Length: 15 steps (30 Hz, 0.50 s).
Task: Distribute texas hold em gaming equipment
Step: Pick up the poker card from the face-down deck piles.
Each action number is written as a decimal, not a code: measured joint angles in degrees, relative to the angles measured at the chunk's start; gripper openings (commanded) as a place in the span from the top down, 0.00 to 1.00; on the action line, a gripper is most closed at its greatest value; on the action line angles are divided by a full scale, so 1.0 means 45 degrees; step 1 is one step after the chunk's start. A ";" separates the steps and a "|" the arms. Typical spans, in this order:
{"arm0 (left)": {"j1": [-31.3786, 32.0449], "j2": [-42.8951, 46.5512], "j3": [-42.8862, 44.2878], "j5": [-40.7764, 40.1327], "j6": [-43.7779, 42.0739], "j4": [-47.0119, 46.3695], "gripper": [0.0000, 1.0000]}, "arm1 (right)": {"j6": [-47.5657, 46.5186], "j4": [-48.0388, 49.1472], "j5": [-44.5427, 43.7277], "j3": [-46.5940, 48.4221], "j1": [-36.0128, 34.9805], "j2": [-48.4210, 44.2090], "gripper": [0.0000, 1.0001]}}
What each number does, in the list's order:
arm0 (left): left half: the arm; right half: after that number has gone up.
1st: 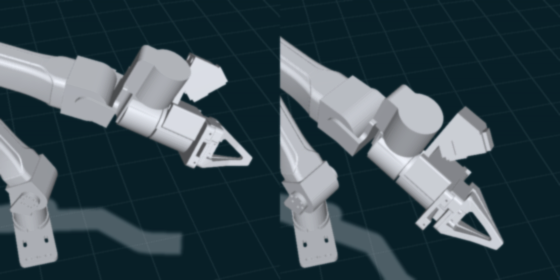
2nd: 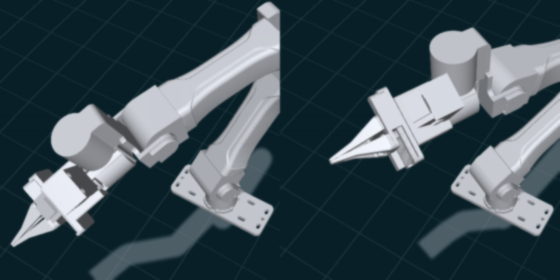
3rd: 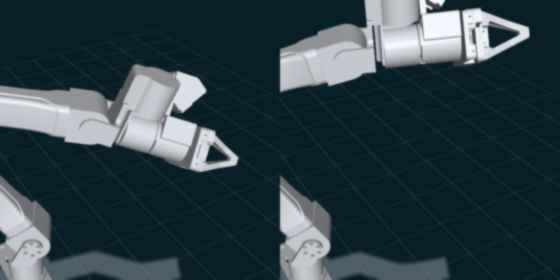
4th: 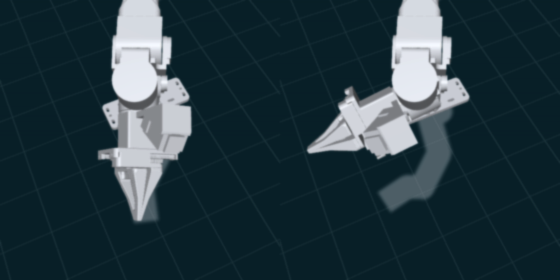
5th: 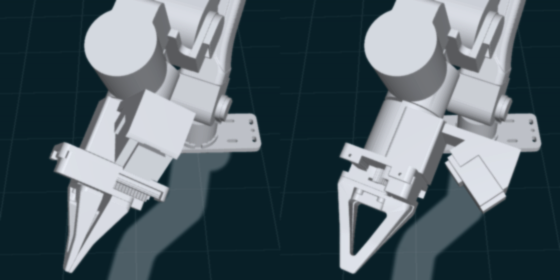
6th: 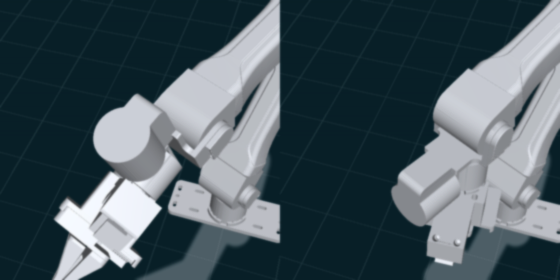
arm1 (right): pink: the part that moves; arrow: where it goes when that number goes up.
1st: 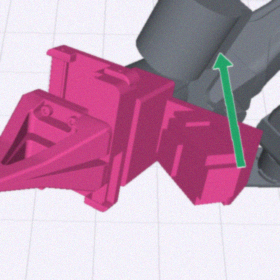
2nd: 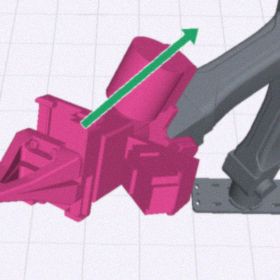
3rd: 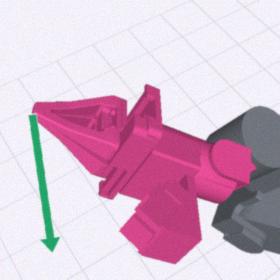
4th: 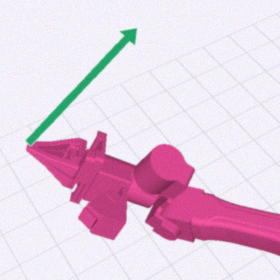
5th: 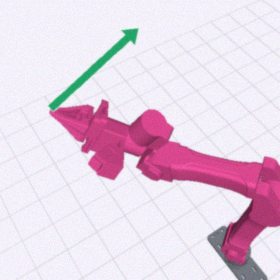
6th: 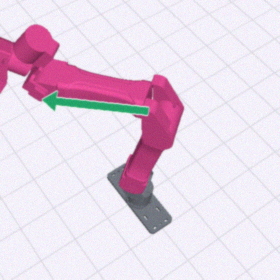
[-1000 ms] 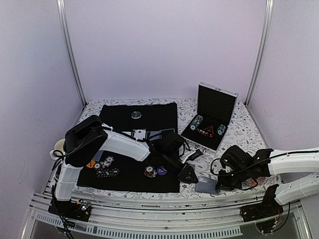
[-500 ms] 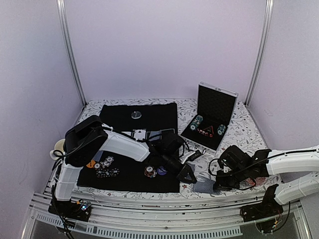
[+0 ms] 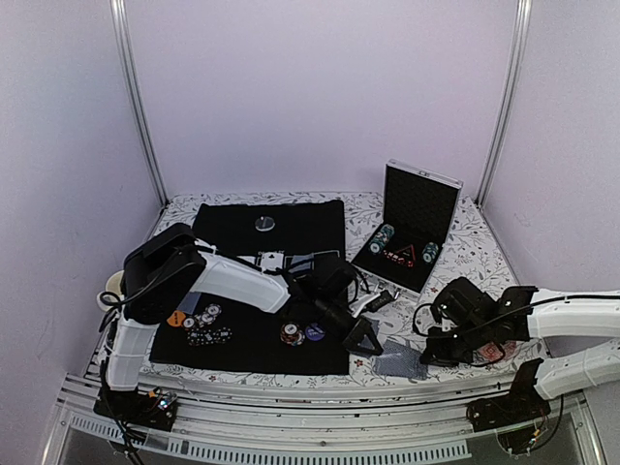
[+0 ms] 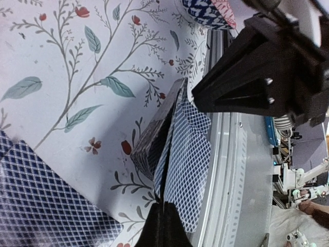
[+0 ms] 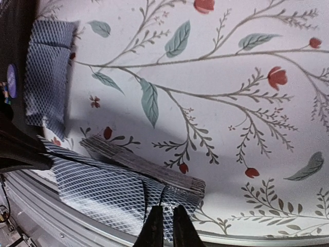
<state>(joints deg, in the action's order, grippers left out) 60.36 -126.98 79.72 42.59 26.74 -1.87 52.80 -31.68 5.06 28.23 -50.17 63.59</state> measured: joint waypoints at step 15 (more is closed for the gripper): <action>0.0087 -0.0053 0.0772 0.0393 -0.0423 -0.0097 1.00 | -0.1967 -0.0865 0.0330 0.1175 0.1515 -0.1088 0.45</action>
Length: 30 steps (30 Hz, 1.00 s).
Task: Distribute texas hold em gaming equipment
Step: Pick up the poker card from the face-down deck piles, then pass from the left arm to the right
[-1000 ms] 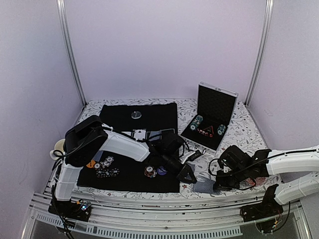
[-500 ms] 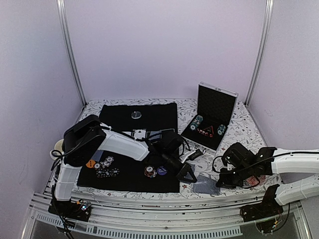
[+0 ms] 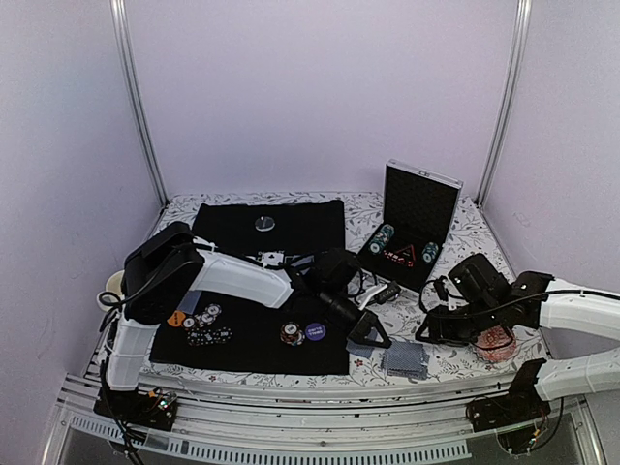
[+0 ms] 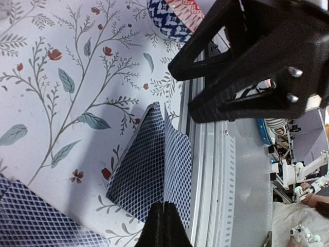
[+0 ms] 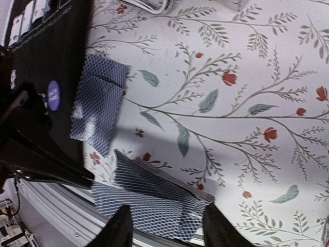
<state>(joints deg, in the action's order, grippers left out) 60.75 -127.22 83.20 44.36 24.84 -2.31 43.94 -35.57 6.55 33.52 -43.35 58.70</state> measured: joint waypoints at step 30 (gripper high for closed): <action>-0.3235 0.5761 -0.7752 -0.2395 0.4571 -0.8796 1.00 | -0.2773 0.4940 0.2531 0.2200 0.0816 0.1025 0.37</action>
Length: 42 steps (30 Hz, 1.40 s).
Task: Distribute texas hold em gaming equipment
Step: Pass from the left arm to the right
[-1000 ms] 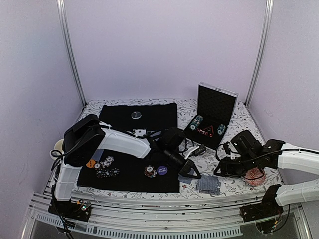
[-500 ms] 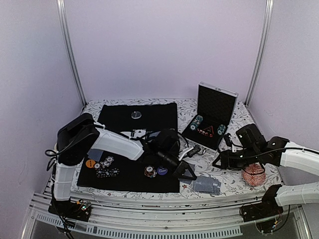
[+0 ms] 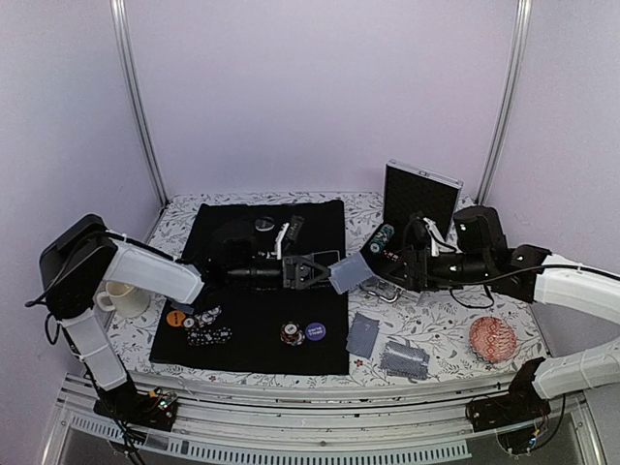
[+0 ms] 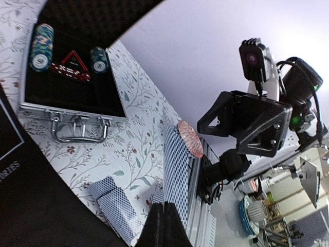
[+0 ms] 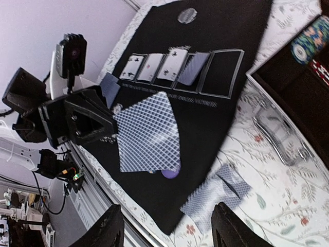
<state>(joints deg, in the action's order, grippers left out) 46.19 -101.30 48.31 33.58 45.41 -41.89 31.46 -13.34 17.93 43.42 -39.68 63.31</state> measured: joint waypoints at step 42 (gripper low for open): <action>-0.0228 0.4163 -0.2220 -0.7033 -0.2506 0.2773 0.27 | -0.1044 0.0262 0.1268 0.9185 0.0986 0.9908 0.98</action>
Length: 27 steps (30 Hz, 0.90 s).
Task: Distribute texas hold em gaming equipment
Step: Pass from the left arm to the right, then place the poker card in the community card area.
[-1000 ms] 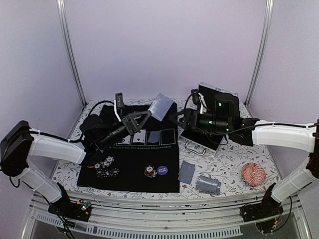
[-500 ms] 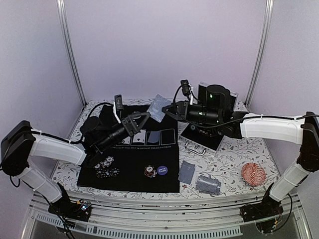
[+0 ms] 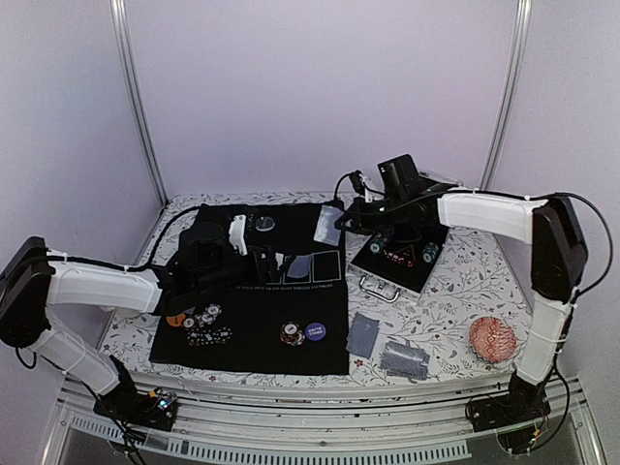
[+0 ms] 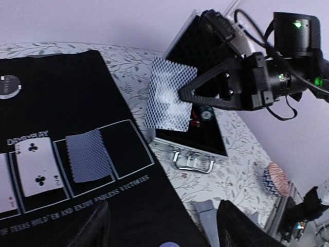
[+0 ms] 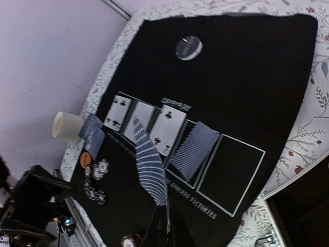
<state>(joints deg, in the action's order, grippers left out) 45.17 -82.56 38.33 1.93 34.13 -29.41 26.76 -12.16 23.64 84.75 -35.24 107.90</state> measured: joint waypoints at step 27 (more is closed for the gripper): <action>-0.1496 0.0374 0.0257 -0.1064 -0.1506 0.2477 0.26 | -0.2288 -0.6309 -0.0175 0.6649 0.0277 0.6790 0.97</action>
<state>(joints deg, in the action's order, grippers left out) 38.44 -80.88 39.48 -2.85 27.35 -18.26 16.47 -40.56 22.85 114.67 -34.00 138.45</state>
